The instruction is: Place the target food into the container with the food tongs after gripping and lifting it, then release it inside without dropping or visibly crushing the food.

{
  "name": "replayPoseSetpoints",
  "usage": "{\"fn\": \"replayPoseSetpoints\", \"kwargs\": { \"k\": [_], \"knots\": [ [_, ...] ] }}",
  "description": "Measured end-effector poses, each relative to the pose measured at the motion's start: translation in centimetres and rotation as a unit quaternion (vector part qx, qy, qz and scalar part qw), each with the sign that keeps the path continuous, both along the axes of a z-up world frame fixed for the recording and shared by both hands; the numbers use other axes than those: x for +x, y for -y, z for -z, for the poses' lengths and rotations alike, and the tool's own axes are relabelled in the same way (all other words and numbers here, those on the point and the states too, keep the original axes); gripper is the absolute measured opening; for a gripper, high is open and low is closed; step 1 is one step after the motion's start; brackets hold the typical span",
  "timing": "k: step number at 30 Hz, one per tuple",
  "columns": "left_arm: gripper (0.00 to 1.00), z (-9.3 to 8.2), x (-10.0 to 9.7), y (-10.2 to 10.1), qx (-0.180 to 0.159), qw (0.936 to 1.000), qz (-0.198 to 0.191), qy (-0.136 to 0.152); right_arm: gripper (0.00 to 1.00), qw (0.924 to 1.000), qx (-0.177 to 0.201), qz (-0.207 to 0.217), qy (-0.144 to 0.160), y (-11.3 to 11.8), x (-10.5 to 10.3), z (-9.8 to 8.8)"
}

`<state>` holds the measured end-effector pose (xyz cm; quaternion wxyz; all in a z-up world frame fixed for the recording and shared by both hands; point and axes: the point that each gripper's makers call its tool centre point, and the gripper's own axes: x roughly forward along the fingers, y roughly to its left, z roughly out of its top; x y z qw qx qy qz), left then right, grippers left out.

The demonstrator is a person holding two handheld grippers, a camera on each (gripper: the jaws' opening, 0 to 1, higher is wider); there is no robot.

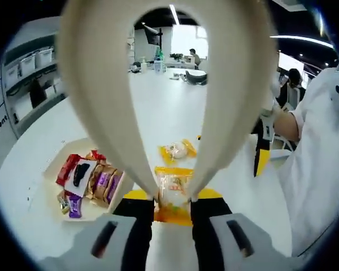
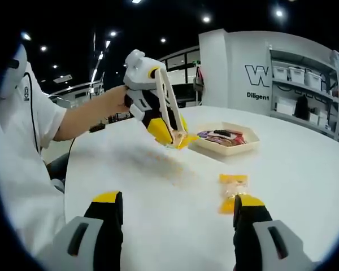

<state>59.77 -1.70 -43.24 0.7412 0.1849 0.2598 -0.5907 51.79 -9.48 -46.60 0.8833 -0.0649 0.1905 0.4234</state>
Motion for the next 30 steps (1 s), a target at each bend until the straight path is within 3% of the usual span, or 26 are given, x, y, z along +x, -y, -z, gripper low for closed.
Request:
{"fn": "replayPoseSetpoints", "kwargs": {
  "k": [9,16,30],
  "knots": [
    [0.24,-2.0,2.3,-0.2,-0.007,0.9998,-0.013,0.011,0.79,1.0,-0.001,0.002,0.003,0.3,0.0,-0.2],
    [0.23,-3.3,5.8,0.3,-0.013,0.9992,-0.032,0.023,0.79,1.0,-0.001,0.004,0.004,0.5,0.1,-0.3],
    [0.23,-2.6,11.8,2.8,0.001,0.9976,-0.058,0.039,0.79,1.0,-0.001,0.008,0.004,0.9,0.3,-0.4]
  ]
}}
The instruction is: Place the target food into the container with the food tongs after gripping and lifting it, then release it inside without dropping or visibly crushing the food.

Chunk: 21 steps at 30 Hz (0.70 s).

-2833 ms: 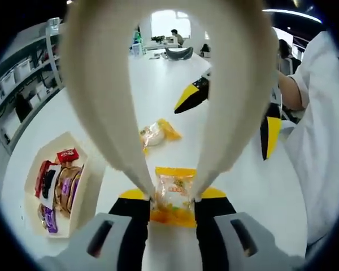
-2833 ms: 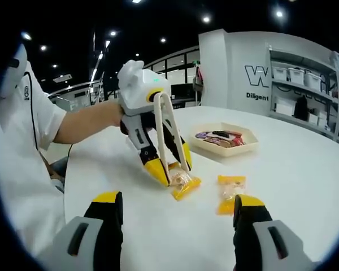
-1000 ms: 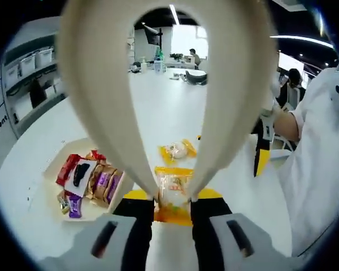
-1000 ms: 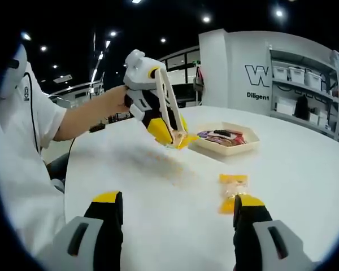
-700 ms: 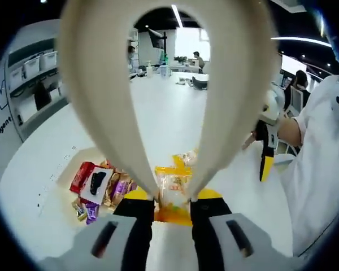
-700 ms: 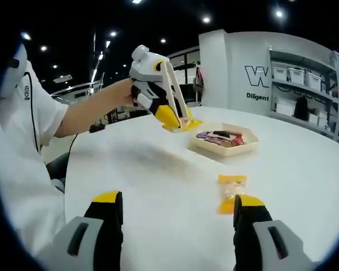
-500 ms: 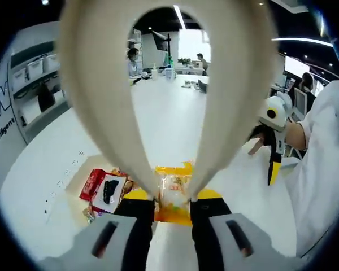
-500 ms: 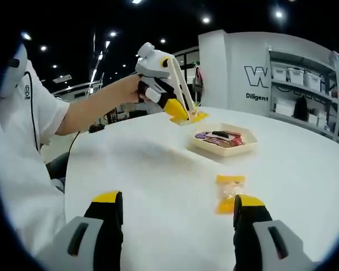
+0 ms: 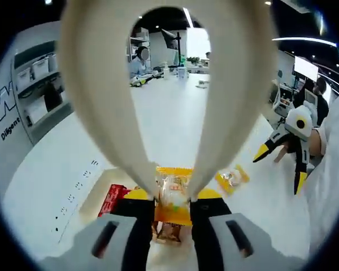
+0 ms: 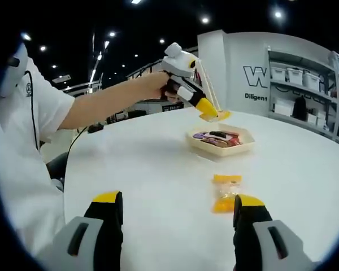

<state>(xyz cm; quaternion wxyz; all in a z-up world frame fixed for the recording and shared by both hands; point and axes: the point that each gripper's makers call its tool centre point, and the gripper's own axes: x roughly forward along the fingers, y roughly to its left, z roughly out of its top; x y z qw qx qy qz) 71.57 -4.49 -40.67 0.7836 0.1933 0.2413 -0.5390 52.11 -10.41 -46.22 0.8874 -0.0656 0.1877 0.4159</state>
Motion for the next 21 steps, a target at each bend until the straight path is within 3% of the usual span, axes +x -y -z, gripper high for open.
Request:
{"fn": "replayPoseSetpoints", "kwargs": {
  "k": [9,21],
  "knots": [
    [0.23,1.6,3.1,1.8,0.004,0.9999,-0.011,-0.004,0.79,1.0,0.0,0.002,-0.006,0.3,0.1,0.5],
    [0.23,3.9,5.0,2.9,0.019,0.9997,-0.014,-0.007,0.79,0.9999,0.0,0.007,-0.011,0.7,0.2,0.8]
  ]
}}
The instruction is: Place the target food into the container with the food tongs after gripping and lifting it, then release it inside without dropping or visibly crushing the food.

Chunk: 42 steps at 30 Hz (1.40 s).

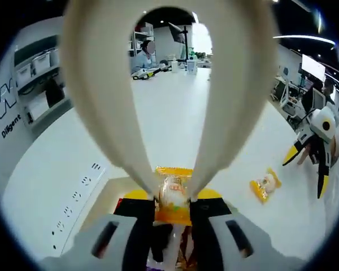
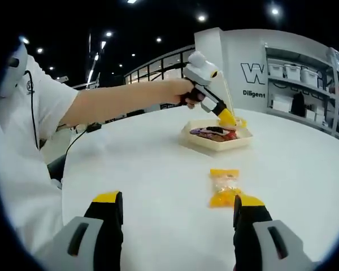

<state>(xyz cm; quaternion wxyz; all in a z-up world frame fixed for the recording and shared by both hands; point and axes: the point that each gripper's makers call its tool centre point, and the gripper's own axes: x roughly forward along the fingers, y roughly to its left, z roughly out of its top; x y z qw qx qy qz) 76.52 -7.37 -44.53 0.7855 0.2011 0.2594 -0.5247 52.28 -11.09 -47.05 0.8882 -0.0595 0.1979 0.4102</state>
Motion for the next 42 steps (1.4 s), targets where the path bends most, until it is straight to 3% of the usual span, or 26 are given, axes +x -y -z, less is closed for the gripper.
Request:
{"fn": "replayPoseSetpoints", "kwargs": {
  "k": [21,42],
  "knots": [
    [0.24,2.3,0.7,0.6,0.019,0.9997,0.006,-0.015,0.79,1.0,0.001,0.003,-0.002,0.3,0.0,0.2],
    [0.27,2.3,0.7,0.6,0.021,0.9995,0.006,-0.022,0.79,1.0,0.001,0.003,0.002,0.3,0.1,-0.1]
  ]
}}
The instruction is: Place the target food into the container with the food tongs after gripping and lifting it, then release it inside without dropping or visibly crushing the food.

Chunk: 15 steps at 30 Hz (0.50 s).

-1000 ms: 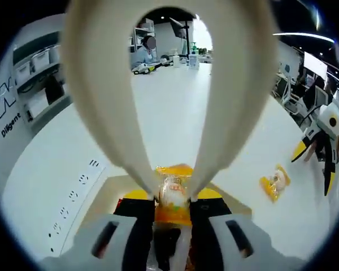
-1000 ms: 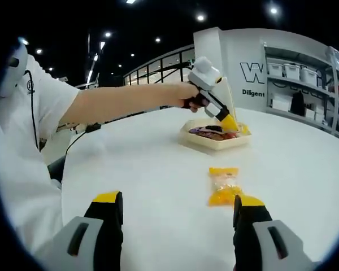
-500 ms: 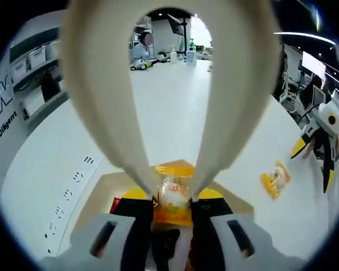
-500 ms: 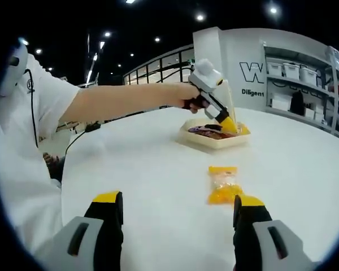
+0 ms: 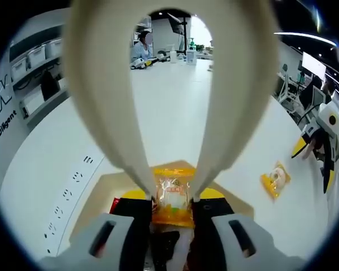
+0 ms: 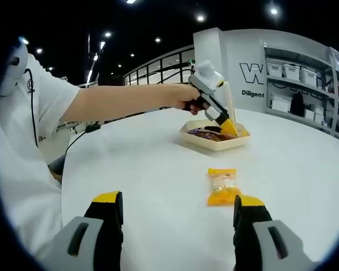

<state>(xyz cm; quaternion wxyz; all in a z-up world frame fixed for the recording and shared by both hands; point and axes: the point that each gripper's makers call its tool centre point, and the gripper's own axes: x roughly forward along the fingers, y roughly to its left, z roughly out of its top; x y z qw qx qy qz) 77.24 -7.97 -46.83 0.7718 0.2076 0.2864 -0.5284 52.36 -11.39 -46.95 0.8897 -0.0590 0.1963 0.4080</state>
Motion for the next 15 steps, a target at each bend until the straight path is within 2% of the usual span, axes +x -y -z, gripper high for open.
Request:
{"fn": "replayPoseSetpoints", "kwargs": {
  "k": [15],
  "knots": [
    [0.28,-0.51,-0.05,-0.25,-0.008,0.9999,-0.01,-0.005,0.79,1.0,-0.001,0.0,0.003,0.03,0.04,-0.24]
  ]
}}
